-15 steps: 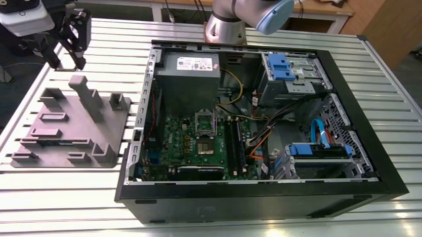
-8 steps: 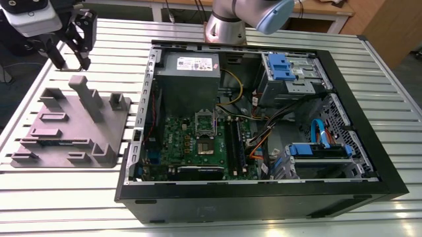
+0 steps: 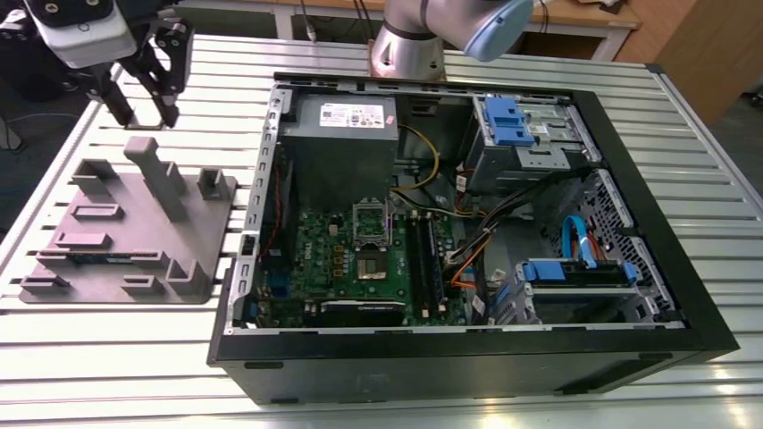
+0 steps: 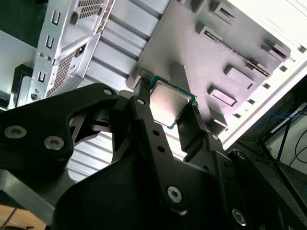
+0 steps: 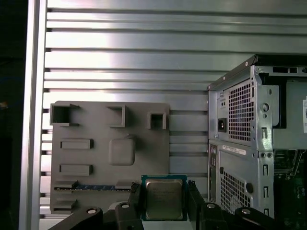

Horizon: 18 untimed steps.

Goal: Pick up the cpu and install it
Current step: 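Pick up the cpu and move it towards the insertion slot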

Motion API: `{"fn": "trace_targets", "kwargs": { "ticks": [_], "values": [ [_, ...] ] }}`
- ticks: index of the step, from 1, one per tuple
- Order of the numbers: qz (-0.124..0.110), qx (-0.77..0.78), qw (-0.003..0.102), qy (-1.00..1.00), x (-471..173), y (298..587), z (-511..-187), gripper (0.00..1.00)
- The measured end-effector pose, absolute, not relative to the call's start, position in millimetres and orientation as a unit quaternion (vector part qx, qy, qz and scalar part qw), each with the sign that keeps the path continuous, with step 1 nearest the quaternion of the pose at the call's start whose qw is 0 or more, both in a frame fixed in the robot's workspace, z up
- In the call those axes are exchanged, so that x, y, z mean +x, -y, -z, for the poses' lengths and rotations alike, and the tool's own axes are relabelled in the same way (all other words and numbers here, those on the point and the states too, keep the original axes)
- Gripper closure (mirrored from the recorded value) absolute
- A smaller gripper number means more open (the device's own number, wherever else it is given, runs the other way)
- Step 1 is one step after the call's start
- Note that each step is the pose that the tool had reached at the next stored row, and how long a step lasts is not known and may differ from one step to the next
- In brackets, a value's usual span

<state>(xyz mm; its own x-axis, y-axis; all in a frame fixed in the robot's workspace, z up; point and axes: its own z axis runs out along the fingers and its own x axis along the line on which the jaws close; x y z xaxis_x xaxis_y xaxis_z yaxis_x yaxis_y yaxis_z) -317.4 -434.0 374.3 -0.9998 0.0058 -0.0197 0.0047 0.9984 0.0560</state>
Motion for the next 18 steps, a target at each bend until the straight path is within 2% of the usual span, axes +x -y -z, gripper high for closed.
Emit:
{"fn": "trace_targets", "kwargs": {
  "ticks": [18],
  "values": [
    [-0.028, 0.003, 0.010, -1.000, -297.7, 434.0, -374.1, 0.53]
  ]
}}
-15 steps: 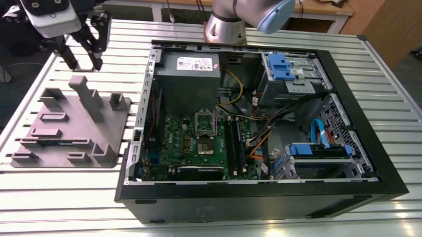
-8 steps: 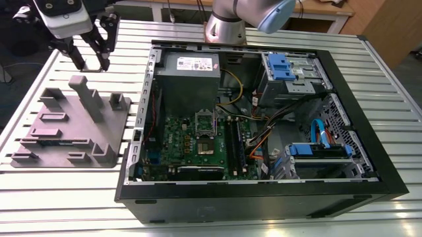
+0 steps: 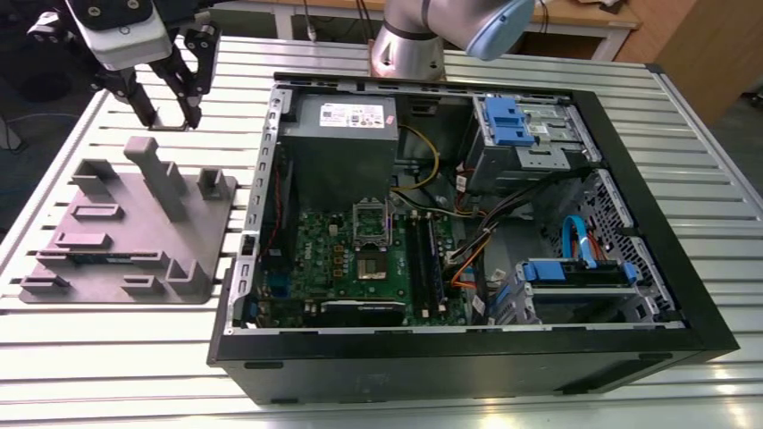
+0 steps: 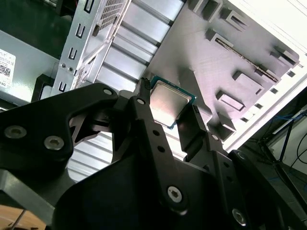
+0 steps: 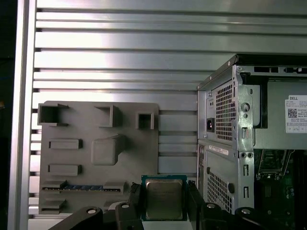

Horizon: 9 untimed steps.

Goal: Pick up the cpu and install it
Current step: 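Pick up the cpu and move it towards the insertion slot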

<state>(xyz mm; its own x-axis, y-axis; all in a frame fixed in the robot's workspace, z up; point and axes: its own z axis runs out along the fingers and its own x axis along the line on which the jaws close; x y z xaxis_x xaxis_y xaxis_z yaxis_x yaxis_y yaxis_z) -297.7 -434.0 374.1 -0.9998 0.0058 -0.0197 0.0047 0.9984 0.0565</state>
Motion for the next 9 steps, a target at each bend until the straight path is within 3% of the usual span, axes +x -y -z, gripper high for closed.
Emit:
{"fn": "trace_targets", "kwargs": {
  "ticks": [9],
  "values": [
    [-0.028, 0.003, 0.010, -1.000, -295.3, 434.0, -374.1, 0.53]
  ]
}}
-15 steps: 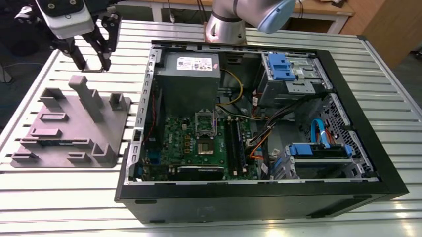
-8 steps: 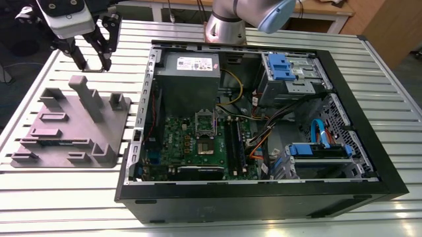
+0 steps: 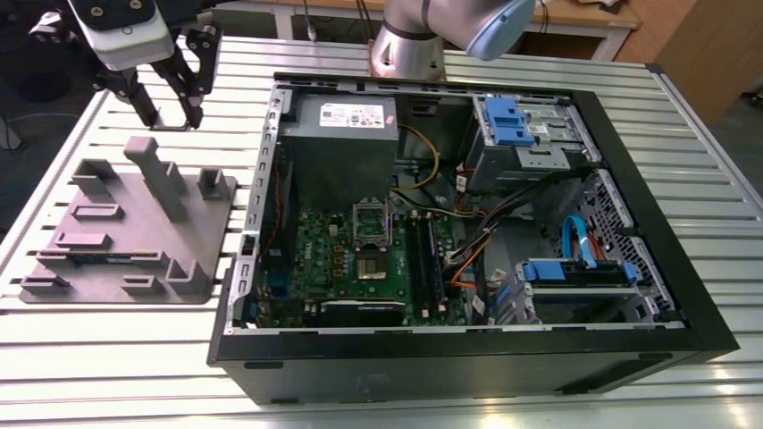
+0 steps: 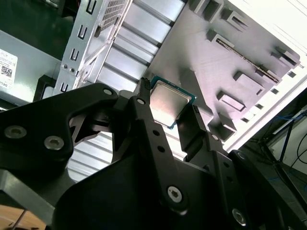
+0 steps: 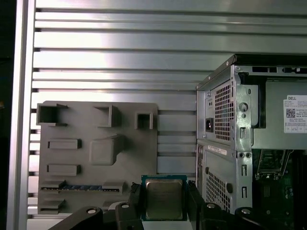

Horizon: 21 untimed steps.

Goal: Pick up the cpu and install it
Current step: 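Pick up the cpu and move it towards the insertion slot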

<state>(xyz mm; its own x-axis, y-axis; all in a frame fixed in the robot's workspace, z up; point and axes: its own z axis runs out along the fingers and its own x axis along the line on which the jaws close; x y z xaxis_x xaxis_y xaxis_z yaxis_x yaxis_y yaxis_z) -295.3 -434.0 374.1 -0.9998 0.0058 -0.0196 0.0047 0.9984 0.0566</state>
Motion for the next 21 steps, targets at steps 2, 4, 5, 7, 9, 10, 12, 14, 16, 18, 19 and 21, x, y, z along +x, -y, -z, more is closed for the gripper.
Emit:
{"fn": "trace_targets", "kwargs": {
  "ticks": [2, 4, 5, 7, 9, 10, 12, 14, 16, 18, 19, 21],
  "values": [
    [-0.028, 0.003, 0.010, -1.000, -291.9, 434.0, -374.1, 0.53],
    [-0.028, 0.003, 0.010, -1.000, -288.1, 434.0, -373.9, 0.53],
    [-0.028, 0.003, 0.010, -1.000, -286.0, 434.0, -373.8, 0.53],
    [-0.028, 0.003, 0.010, -1.000, -283.1, 434.0, -373.6, 0.53],
    [-0.028, 0.003, 0.010, -1.000, -281.3, 434.0, -373.6, 0.53],
    [-0.028, 0.003, 0.010, -1.000, -280.8, 434.0, -373.5, 0.53],
    [-0.028, 0.003, 0.010, -1.000, -279.9, 434.0, -373.6, 0.53],
    [-0.028, 0.003, 0.010, -1.000, -279.1, 434.0, -373.6, 0.53],
    [-0.028, 0.003, 0.010, -1.000, -278.4, 434.0, -373.5, 0.53],
    [-0.028, 0.003, 0.010, -1.000, -278.3, 434.0, -373.5, 0.53],
    [-0.028, 0.003, 0.010, -1.000, -278.1, 434.0, -373.5, 0.53],
    [-0.028, 0.003, 0.010, -1.000, -277.2, 434.0, -373.5, 0.53]
  ]
}}
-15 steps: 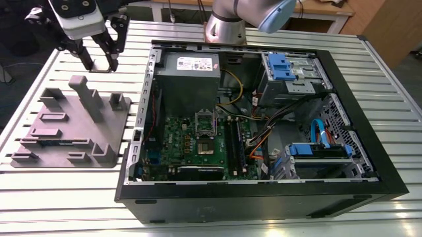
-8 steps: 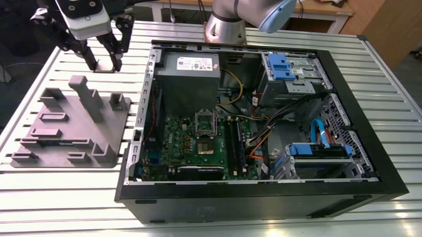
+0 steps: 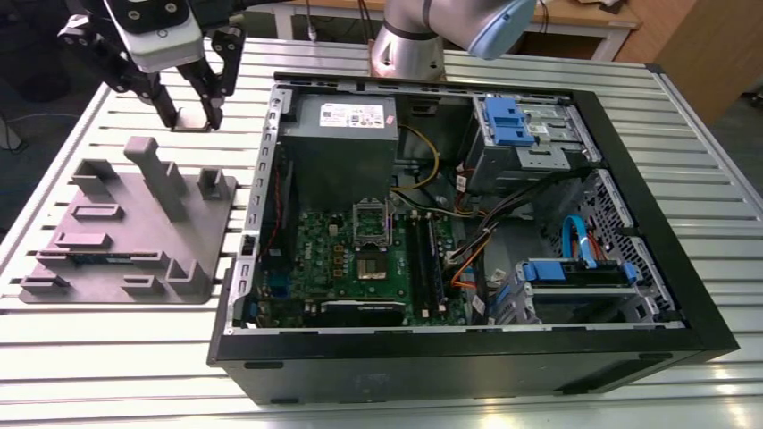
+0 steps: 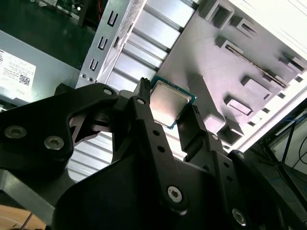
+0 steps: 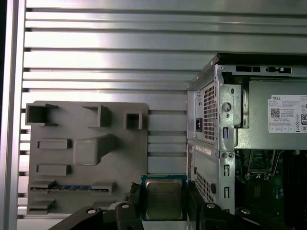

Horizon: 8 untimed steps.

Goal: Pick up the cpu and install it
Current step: 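Pick up the cpu and move it towards the insertion slot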

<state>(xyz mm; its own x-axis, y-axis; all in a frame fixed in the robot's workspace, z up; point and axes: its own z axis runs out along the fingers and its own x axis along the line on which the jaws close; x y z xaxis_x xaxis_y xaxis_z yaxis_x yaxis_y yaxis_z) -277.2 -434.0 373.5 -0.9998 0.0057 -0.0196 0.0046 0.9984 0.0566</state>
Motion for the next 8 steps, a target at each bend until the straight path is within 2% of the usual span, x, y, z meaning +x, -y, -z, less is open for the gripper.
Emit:
{"fn": "trace_targets", "kwargs": {
  "ticks": [8],
  "values": [
    [-0.028, 0.003, 0.010, -1.000, -270.5, 434.0, -373.4, 0.53]
  ]
}}
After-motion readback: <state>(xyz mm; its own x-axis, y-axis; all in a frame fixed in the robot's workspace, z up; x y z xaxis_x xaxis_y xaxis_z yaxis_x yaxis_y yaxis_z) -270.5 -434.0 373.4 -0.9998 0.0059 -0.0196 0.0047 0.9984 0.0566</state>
